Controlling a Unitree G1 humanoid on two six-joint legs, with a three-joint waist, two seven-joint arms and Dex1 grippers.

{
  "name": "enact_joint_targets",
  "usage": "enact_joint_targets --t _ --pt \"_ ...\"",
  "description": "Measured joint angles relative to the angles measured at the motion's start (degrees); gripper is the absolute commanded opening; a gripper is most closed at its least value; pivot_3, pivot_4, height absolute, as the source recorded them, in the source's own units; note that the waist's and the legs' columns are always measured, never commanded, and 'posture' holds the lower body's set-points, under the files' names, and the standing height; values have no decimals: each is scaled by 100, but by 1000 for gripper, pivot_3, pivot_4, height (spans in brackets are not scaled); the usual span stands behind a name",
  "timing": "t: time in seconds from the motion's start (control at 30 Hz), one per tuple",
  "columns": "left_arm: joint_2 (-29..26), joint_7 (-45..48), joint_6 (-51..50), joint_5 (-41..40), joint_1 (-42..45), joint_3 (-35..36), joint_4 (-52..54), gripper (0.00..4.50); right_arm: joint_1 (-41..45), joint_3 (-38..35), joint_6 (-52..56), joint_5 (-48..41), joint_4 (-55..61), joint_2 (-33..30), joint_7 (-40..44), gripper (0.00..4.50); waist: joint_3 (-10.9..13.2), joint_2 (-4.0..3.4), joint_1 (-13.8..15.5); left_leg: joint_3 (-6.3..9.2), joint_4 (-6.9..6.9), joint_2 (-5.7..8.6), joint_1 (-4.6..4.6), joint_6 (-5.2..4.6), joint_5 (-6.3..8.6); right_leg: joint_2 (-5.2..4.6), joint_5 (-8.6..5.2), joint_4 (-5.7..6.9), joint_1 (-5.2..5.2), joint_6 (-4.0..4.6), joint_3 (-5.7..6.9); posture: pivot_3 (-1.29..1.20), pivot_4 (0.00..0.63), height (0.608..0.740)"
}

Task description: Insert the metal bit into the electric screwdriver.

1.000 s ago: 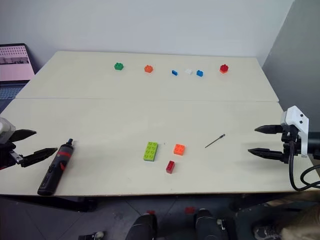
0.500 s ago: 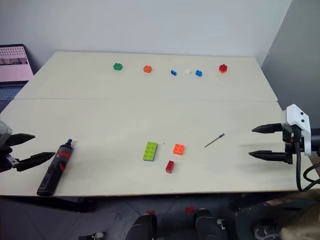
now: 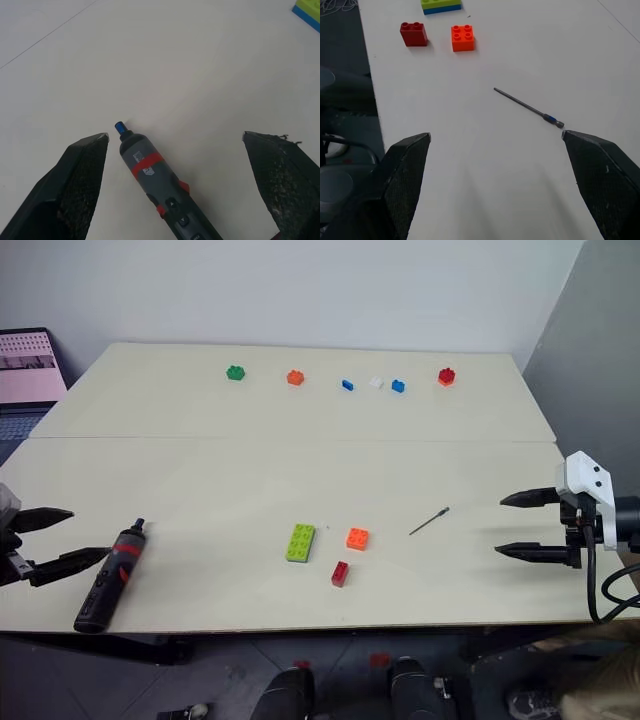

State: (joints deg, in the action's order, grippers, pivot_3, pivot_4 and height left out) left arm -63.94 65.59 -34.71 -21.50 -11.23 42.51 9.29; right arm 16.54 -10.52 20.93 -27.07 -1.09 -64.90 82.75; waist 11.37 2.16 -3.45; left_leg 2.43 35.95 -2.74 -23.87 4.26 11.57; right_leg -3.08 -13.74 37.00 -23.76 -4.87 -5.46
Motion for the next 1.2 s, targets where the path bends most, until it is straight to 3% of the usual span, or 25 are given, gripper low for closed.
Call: enact_joint_targets --t 0.27,0.5,0.63,0.8,1.07,1.2 --pt "-212 515 -21 -174 -267 -86 898 4500 143 104 24 -79 230 90 -4 4437 0 0 0 -9 -2 -2 0 0 0 1 0 1 -2 0 -8 0 150 740" --pt "-277 755 -219 -549 -125 -471 1646 4500 756 887 605 -120 1236 801 -571 4437 0 0 -33 -8 0 -5 -1 0 0 6 1 9 -9 -2 -9 0 150 740" --pt "-288 780 -248 -620 -131 -628 1775 4500 1238 1629 1210 27 1623 1559 -1283 4437 -1 2 -72 -9 -2 -5 -2 0 0 7 2 8 -10 -3 -11 0 150 740" --pt "-281 826 -150 -518 -355 -796 1871 4500 1814 2894 2021 553 1789 3031 -2436 4437 -5 8 -133 -3 -3 -10 -19 -1 -1 17 5 21 -29 0 -11 0 150 740" --pt "-211 695 -78 -549 -144 -962 1977 4500 2707 3788 2347 1143 1158 4263 -3101 4437 -10 17 -120 7 1 -12 -20 -1 -1 24 6 26 -29 -3 -7 0 150 740" --pt "-60 610 -71 -626 -105 -984 2016 4500 2776 4068 2360 1495 735 4495 -3327 4437 -10 17 -117 7 1 -12 -22 -1 -1 24 8 23 -28 1 -7 0 150 740"
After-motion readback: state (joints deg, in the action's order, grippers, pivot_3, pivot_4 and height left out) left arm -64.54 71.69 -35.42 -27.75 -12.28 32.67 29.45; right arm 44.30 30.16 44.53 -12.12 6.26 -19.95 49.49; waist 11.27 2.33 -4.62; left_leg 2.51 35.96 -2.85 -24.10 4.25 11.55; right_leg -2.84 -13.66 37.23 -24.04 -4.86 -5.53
